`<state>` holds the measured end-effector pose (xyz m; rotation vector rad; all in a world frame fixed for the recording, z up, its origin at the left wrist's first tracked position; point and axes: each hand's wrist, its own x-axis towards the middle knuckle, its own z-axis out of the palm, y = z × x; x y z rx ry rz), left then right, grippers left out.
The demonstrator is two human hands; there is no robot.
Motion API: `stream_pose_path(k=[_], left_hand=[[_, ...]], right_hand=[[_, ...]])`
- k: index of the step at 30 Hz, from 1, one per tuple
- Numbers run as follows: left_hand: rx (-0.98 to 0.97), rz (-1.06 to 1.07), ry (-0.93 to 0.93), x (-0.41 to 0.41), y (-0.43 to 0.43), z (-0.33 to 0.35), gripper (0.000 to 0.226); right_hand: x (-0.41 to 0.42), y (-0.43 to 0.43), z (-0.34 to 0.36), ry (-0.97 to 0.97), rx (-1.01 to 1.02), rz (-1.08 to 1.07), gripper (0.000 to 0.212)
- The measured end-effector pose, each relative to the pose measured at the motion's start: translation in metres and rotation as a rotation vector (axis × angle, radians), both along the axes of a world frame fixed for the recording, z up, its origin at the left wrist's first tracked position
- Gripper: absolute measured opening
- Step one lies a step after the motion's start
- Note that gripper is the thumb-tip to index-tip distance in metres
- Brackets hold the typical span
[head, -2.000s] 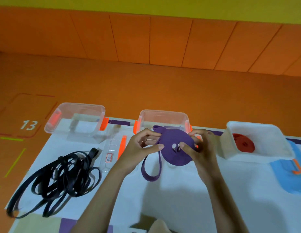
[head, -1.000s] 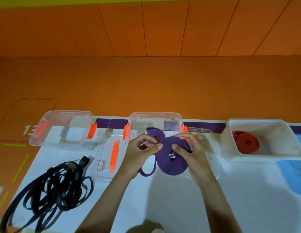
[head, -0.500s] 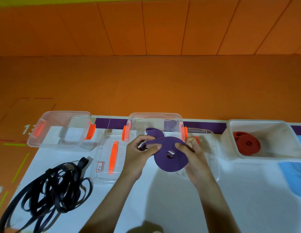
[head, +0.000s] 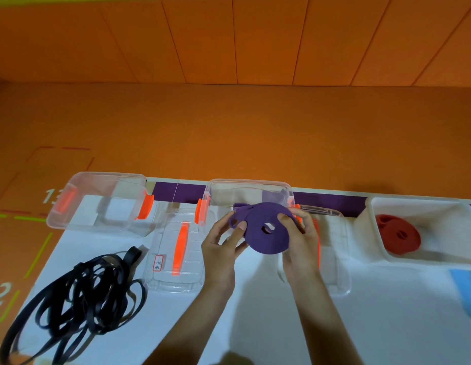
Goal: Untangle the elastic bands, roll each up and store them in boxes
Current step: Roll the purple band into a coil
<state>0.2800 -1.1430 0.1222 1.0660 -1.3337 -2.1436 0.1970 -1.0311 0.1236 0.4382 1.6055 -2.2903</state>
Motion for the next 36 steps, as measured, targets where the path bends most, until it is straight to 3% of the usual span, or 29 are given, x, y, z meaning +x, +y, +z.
stream_pose_path(k=[7, 12, 16, 22, 26, 31, 36], left_hand=[[0.185, 0.087, -0.068, -0.041, -0.024, -0.001, 0.038], [0.183, 0.201, -0.168, -0.076, -0.048, -0.026, 0.037], [0.106, 0.196, -0.258, -0.101, -0.06, -0.051, 0.03], [-0.152, 0.036, -0.54, -0.127, -0.07, -0.088, 0.022], [-0.198, -0.04, -0.681, -0.134, -0.074, -0.106, 0.028], [-0.297, -0.134, -0.82, -0.142, -0.078, -0.123, 0.036], [-0.316, -0.124, -0.826, -0.148, -0.077, -0.137, 0.032]], right_hand=[[-0.017, -0.024, -0.01, -0.12, -0.09, -0.069, 0.021], [-0.046, -0.029, -0.035, -0.136, 0.189, 0.12, 0.021], [-0.069, -0.031, -0.054, -0.08, 0.425, 0.396, 0.027], [-0.096, -0.041, -0.073, -0.086, 0.802, 0.781, 0.061], [-0.103, -0.047, -0.084, -0.137, 0.878, 0.91, 0.068], [-0.103, -0.055, -0.104, -0.241, 0.849, 0.9, 0.078], [-0.108, -0.057, -0.123, -0.229, 0.87, 0.909, 0.071]])
